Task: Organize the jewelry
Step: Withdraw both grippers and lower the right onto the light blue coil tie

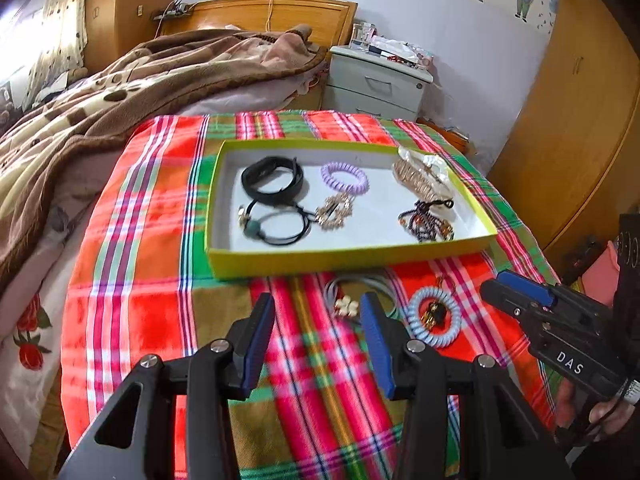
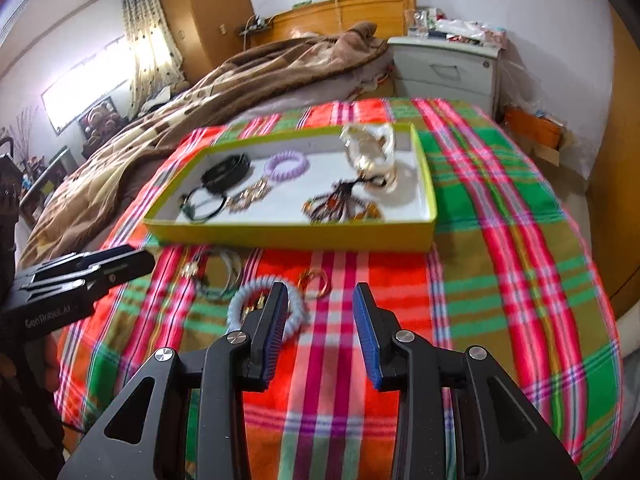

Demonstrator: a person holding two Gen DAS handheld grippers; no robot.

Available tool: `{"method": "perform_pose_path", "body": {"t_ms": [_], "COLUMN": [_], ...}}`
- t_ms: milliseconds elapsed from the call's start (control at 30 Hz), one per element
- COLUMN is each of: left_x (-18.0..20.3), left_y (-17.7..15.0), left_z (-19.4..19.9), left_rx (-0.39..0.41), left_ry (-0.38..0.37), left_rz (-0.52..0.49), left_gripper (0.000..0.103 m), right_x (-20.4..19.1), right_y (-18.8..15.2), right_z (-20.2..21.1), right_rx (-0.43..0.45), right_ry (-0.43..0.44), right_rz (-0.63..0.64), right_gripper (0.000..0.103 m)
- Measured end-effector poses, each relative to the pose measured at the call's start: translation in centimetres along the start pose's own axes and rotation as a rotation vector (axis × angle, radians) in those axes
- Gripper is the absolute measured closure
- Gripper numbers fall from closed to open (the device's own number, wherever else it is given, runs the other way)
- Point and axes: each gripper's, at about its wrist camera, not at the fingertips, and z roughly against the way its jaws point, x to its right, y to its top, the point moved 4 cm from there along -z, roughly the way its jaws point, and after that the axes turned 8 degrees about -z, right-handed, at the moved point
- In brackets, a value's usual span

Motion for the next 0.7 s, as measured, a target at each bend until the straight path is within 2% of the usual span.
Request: {"method": "perform_pose_path", "body": {"t_ms": [200,600,700], "left_x": [-1.1,-2.0,-2.2], "left_y": [-1.5,-2.6,-2.6], "left_z": [-0.2,-0.4,-0.5], "left_rx": [-0.008,-0.018,-0.021], "left_ry": [-0.016,-0.033,-0.031], "left_rz": [0.044,0.065,0.071], "left_gripper": [0.057,0.057,0.057], "right_x": [-0.6,-1.8,-1.9], "right_y": [-1.4,-1.4,-1.4], "right_z": [-0.7,-2.4,-2.5], "right_rx": [-0.051,-0.092,-0.093], "right_ry": [0.023,0.025,0.02], "right_rz": [-0.011,-0.014,-0.005], "right_gripper": [0.068,0.068,0.074]}}
